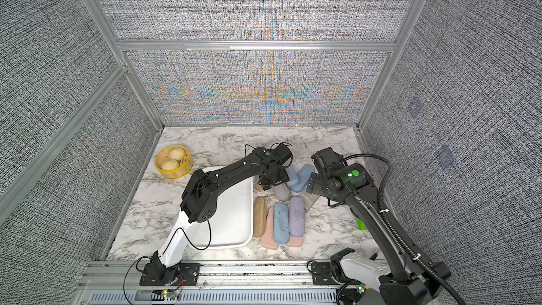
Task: Put the glasses cases into the storage boxes
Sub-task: Pick up the glasses case, then place the glasses case in the storage box.
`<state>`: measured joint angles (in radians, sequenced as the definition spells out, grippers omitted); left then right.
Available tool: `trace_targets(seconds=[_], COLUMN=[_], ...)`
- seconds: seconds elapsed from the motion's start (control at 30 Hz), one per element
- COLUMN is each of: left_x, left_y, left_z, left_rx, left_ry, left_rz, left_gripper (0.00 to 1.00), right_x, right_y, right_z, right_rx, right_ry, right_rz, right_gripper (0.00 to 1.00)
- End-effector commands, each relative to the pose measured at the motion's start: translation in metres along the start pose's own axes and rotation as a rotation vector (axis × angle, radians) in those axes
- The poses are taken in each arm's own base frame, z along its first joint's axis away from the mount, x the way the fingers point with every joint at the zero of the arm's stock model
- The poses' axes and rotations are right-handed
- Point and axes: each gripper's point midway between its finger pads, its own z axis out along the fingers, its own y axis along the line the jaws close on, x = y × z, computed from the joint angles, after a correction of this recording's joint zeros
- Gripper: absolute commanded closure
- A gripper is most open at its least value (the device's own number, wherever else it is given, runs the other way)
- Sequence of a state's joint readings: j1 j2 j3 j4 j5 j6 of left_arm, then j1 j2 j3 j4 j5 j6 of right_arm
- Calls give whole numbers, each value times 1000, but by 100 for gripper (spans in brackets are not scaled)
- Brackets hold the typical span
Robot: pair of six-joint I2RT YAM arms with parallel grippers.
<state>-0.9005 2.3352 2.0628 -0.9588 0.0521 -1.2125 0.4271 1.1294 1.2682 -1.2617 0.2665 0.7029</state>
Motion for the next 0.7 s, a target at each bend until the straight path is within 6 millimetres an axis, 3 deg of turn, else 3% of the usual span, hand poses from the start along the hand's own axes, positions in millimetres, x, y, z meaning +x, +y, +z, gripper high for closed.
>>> trace_targets(seconds=[0.0, 0.23, 0.4, 0.5, 0.57, 0.67], left_x=[-2, -11, -21, -26, -27, -24], left_y=[-1, -3, 2, 33, 70, 124], left_z=[2, -31, -86, -131, -155, -167], left_rx=[4, 13, -2, -84, -178, -285], left_ry=[-7, -70, -162, -228, -257, -245], left_rz=[-4, 66, 189, 309, 397, 475], left_gripper=[34, 52, 59, 61, 61, 62], right_x=[0, -6, -8, -8, -5, -2], right_y=[-1, 5, 8, 14, 21, 35], right_z=[-1, -9, -14, -15, -14, -11], right_rx=[1, -50, -65, -73, -79, -85], right_ry=[-6, -37, -45, -40, -26, -8], right_rz=[-18, 3, -1, -18, -34, -53], right_gripper=[4, 4, 5, 5, 5, 6])
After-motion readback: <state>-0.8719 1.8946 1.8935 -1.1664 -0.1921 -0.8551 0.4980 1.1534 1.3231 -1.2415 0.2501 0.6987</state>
